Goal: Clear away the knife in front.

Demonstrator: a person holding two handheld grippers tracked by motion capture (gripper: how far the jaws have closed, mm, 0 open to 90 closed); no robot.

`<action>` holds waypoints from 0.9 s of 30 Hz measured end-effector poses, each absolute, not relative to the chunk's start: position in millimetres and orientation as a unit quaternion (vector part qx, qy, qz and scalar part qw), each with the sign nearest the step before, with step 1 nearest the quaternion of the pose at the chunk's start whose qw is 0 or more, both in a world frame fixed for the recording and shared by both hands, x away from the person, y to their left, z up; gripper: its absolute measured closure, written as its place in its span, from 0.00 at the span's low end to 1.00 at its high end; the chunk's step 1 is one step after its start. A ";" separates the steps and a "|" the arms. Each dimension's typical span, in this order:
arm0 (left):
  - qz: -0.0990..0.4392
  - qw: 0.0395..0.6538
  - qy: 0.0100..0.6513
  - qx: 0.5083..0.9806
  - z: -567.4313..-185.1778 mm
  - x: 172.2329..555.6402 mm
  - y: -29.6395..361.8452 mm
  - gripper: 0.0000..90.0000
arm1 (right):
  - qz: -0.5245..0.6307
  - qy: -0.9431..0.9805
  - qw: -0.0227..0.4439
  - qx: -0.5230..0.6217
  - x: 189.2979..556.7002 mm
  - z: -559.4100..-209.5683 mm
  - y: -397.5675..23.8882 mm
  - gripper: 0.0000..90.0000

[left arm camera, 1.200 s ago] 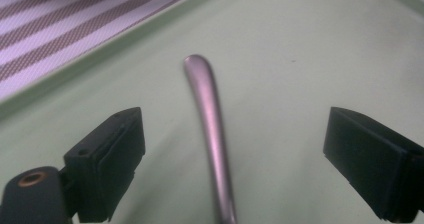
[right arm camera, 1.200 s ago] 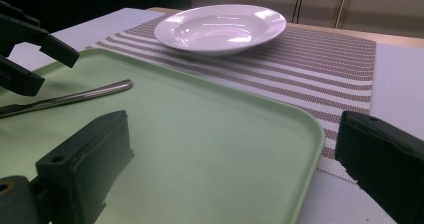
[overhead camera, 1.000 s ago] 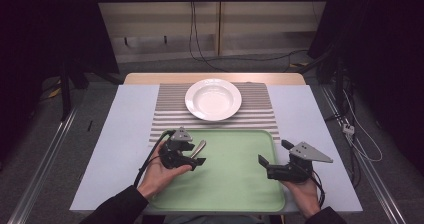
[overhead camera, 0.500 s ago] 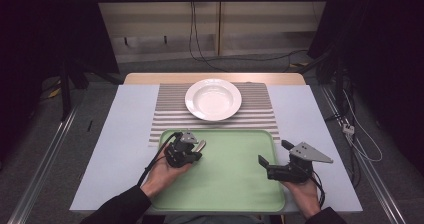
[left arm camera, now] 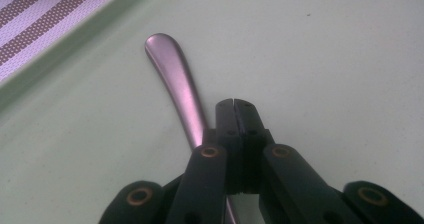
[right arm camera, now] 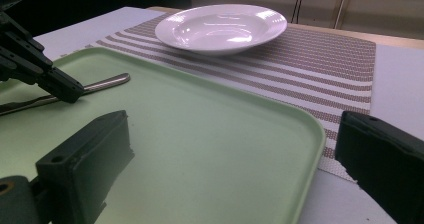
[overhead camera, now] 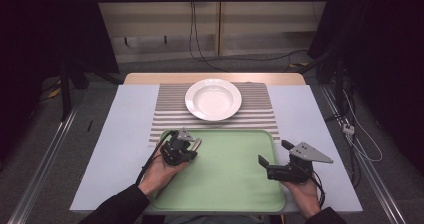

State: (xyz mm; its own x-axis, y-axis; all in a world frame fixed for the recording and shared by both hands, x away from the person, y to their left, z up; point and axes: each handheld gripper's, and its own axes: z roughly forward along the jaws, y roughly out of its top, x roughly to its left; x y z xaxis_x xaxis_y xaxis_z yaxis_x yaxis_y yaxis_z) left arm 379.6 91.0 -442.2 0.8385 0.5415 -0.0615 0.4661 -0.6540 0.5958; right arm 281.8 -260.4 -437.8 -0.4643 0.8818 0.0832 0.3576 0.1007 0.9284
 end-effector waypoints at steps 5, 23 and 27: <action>0.068 0.299 0.283 0.909 -440.6 380.8 95.4 1.00 | 0.500 0.694 0.262 0.447 281.8 -437.8 -260.5 0.02; 0.072 0.291 0.304 0.905 -439.6 383.1 109.1 1.00 | 0.501 0.694 0.261 0.447 282.0 -438.0 -260.6 0.02; 0.068 0.293 0.306 0.903 -439.6 382.6 112.9 1.00 | 0.501 0.695 0.262 0.444 282.4 -437.9 -259.9 0.02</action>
